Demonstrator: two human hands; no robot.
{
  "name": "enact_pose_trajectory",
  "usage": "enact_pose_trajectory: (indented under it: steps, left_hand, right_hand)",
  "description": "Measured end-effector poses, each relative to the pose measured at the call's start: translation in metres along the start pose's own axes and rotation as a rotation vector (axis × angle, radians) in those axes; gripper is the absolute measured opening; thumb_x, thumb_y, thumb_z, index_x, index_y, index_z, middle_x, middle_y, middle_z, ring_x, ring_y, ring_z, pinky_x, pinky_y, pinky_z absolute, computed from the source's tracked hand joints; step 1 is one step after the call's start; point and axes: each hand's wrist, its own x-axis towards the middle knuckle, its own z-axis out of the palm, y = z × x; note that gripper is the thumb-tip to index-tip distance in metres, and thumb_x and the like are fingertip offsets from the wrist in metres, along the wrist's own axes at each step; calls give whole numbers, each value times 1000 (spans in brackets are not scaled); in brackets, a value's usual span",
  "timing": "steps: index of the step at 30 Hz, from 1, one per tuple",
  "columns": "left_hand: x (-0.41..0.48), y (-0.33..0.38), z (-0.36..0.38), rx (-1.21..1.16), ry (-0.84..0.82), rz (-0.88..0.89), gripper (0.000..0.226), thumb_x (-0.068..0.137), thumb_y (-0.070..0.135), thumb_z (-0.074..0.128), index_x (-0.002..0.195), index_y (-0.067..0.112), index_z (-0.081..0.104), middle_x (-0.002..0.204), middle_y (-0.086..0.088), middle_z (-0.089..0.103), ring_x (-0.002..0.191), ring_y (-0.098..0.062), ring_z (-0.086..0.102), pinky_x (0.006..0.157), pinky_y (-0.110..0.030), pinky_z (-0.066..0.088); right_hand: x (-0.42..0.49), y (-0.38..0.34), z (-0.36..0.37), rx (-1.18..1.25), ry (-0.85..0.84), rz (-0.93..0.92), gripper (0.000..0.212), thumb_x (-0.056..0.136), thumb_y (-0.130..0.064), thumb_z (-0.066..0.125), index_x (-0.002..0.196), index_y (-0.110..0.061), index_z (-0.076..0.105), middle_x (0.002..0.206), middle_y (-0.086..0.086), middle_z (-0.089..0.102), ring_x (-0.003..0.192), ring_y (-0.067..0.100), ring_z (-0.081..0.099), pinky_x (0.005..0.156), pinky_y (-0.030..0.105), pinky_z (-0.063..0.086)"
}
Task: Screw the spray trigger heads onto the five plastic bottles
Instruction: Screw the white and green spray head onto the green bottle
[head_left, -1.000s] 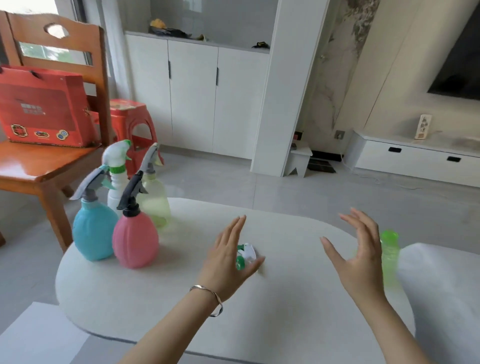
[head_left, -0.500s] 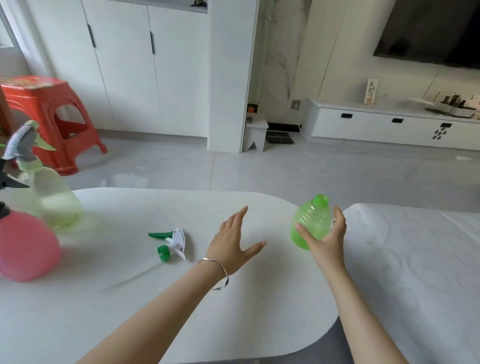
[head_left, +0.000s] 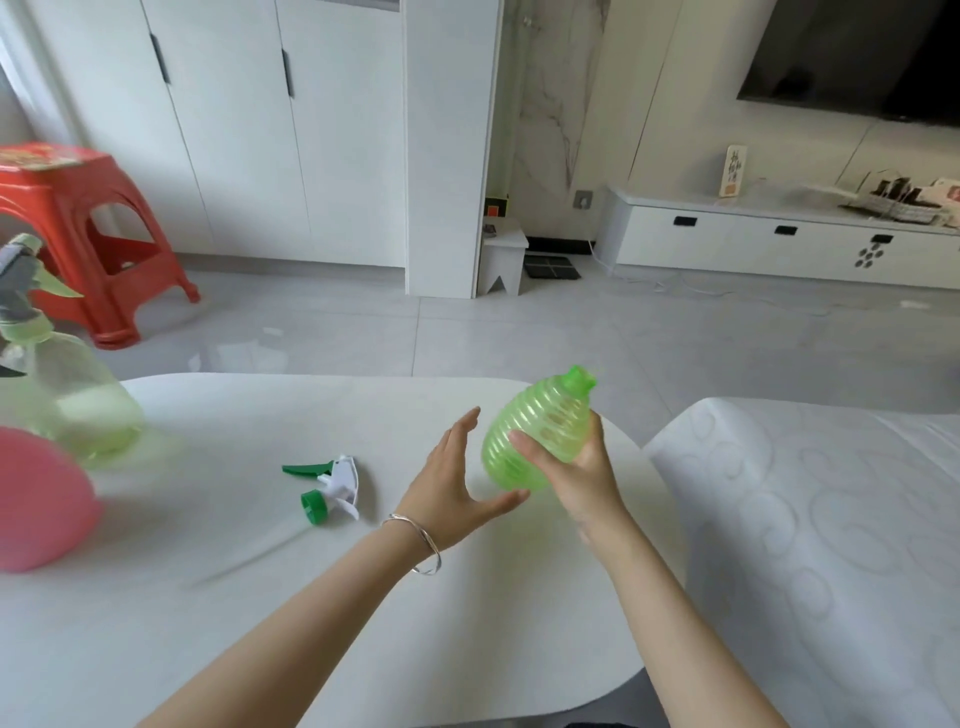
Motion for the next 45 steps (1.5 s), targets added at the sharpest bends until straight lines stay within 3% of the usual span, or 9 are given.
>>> enact_pose_trajectory:
  steps: [6,11,14,18,21,30,38,42,45]
  left_hand:
    - [-14,-6,-45,-23,37,62,97,60,47,84,138,27,30,125,11,53,111,2,49,84,3,33]
    - [-41,-26,-103,-27,87,32,79,61,45,84,126,29,43,115,11,59,103,1,58,80,-8,45]
    - [-57,-44,-144,-34,151,-11,80,62,38,86,128,23,43,119,4,58,110,-11,57,94,-24,46]
    - [-80,-60,-190,26,130,-60,81,58,53,79,126,35,37,120,15,53,109,1,53,85,-8,39]
    - [-92,-73,-212,80,112,-129,86,53,61,73,127,38,36,121,14,52,109,-7,54,87,-19,40]
    - [-99,-90,-225,149,179,-132,85,65,43,82,134,26,36,122,9,49,109,-9,49,91,-22,36]
    - [-101,-92,-227,126,228,-98,87,64,40,83,136,22,37,123,9,49,110,-9,51,94,-22,35]
    - [-101,-92,-223,117,228,-97,85,64,40,83,134,24,38,121,8,51,109,-11,52,92,-23,36]
    - [-100,-91,-219,109,221,-96,82,64,40,83,132,24,39,122,7,52,109,-12,53,91,-23,37]
  right_hand:
    - [-29,-13,48,113,-193,145,73,58,-43,83,120,-27,49,119,-3,65,104,4,64,67,12,50]
    - [-40,-21,77,51,-427,171,65,70,-43,73,128,-30,47,124,-15,60,111,-8,57,83,15,46]
    - [-40,-20,90,28,-438,182,64,73,-49,73,129,-32,49,132,-12,54,116,-5,53,89,18,43]
    - [-37,-8,108,-119,-435,198,52,70,-56,67,117,-36,56,127,-20,55,119,-4,49,84,12,40]
    - [-31,10,121,-261,-436,193,42,77,-43,72,115,-34,55,124,-18,54,123,5,46,92,18,35]
    - [-26,30,173,-698,-221,185,57,65,-65,70,105,-27,56,105,-9,46,114,13,40,93,26,35]
    - [-26,17,179,-886,-275,272,56,65,-66,67,102,-26,54,112,-3,49,120,19,37,93,28,33]
    - [-22,-3,144,-822,-396,423,39,65,-49,76,77,-18,57,87,-2,53,96,20,52,77,30,40]
    - [-24,-8,125,-911,-472,428,42,67,-34,78,64,-20,38,68,-2,37,64,17,36,55,29,25]
